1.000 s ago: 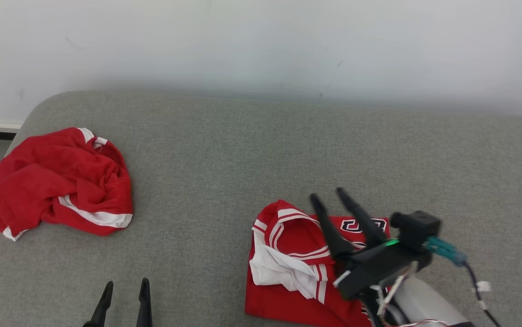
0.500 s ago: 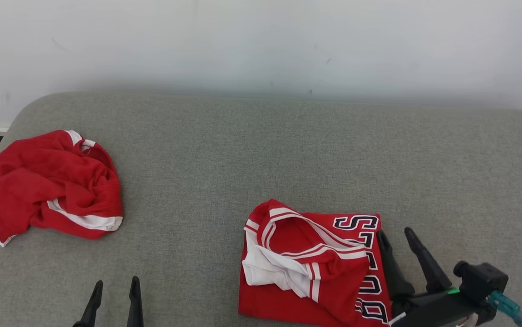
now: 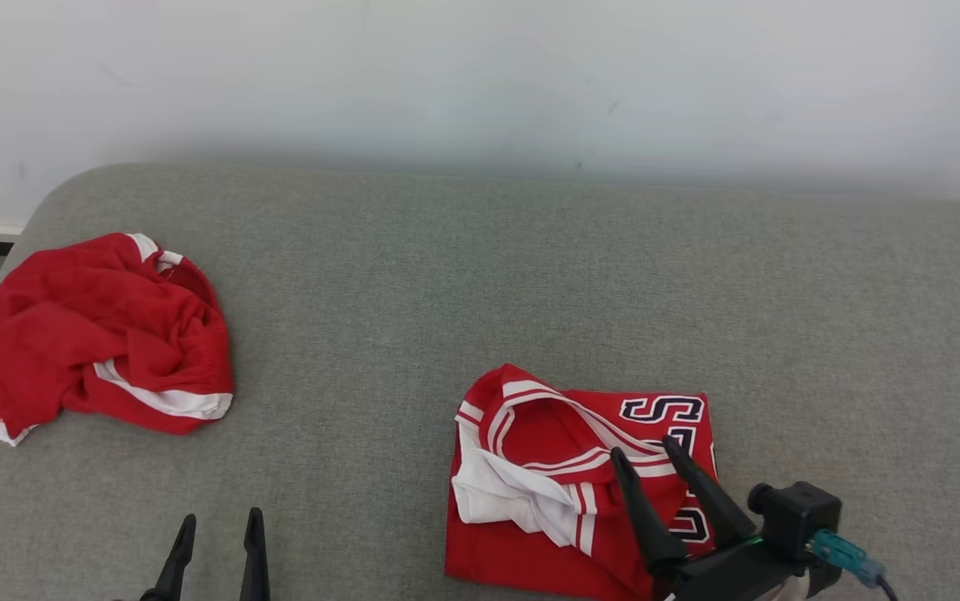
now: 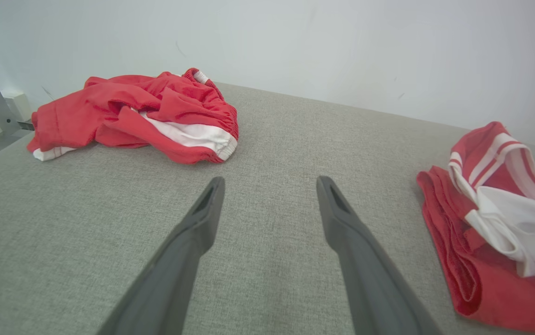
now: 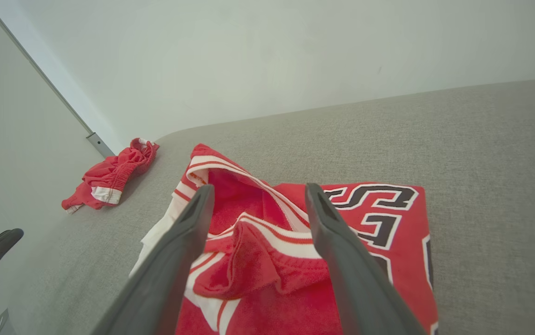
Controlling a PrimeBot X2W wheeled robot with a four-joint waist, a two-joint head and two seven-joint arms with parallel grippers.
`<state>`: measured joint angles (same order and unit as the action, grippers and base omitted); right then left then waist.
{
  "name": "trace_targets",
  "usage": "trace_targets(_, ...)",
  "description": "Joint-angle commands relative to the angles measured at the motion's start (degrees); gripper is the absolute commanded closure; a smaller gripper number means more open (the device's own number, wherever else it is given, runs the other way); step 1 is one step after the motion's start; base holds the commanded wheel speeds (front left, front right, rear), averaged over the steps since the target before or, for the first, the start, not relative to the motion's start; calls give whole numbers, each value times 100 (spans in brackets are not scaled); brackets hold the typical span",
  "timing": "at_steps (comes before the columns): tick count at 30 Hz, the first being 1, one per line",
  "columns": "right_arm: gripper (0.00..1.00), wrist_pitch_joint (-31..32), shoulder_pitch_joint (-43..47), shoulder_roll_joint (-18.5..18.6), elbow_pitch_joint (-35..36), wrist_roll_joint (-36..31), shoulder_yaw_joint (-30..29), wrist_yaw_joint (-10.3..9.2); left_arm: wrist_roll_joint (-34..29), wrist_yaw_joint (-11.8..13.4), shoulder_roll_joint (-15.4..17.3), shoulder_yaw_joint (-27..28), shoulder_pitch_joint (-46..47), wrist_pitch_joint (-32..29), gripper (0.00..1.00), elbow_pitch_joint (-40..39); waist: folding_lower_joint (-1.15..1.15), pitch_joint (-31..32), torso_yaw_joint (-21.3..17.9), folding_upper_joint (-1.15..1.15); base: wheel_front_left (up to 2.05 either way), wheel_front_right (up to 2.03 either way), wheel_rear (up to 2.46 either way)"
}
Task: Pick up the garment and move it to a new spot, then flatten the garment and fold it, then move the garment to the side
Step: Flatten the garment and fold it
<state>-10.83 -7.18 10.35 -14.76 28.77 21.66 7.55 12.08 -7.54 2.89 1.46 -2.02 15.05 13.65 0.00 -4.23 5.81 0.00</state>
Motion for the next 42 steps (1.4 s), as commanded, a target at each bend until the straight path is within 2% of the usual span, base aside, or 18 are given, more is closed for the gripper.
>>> trace_targets(1,0,43,-40,-27,-81,-42,41,-10,-68,13,-2,-17,43,23,0,0,0,13,44,0,0,0,0)
trace_targets(5,2,186,-167,-82,-411,-132,93,-10,-54,13,-2,-24,24,23,0,12,0,24,134,0,0,0,0)
trace_targets(6,37,204,-194,-103,-481,-147,90,-10,-48,13,-3,-26,17,23,0,14,0,27,152,0,0,0,0)
trace_targets(7,57,201,-236,-122,-556,-178,59,-10,-36,13,-2,-24,9,23,0,17,0,32,168,0,0,0,0)
trace_targets(8,96,198,-257,-138,-604,-202,56,-10,-28,13,-2,-24,-3,23,0,18,0,36,180,0,0,0,0)
trace_targets(9,100,183,-256,-165,-668,-217,29,-10,-20,13,-2,-23,-14,23,0,21,0,42,191,0,0,0,0)
trace_targets(14,100,102,-344,-244,-758,-274,120,-10,0,13,-2,-24,-57,23,0,40,0,75,217,0,0,0,0)
trace_targets(21,100,-150,-189,-31,-285,-74,847,-10,10,13,-2,-43,-75,23,0,36,0,110,230,0,0,0,0)
trace_targets(22,100,-215,-118,26,-114,-35,1130,-10,20,13,-2,-53,-57,23,0,35,0,106,236,0,0,0,0)
trace_targets(26,100,-230,1,134,-24,15,1521,-10,40,13,-2,-77,-38,23,0,44,0,100,245,0,0,0,0)
trace_targets(31,100,-293,-17,91,-155,171,1977,-10,83,13,-2,-77,-50,23,0,67,0,94,236,0,0,0,0)
trace_targets(37,98,-342,-213,3,-626,520,2504,-11,94,13,-1,-89,-18,23,0,108,0,110,242,0,0,0,0)
trace_targets(38,55,-361,-259,-13,-702,565,2557,-11,91,13,-2,-92,-13,23,0,114,0,116,247,0,0,0,0)
trace_targets(39,0,-384,-307,-39,-756,626,2611,-11,89,13,-2,-94,-8,23,0,114,0,122,253,0,0,0,0)
trace_targets(42,0,-432,-437,-19,-760,747,2707,-11,91,13,-2,-75,-7,23,0,106,0,146,260,0,0,0,0)
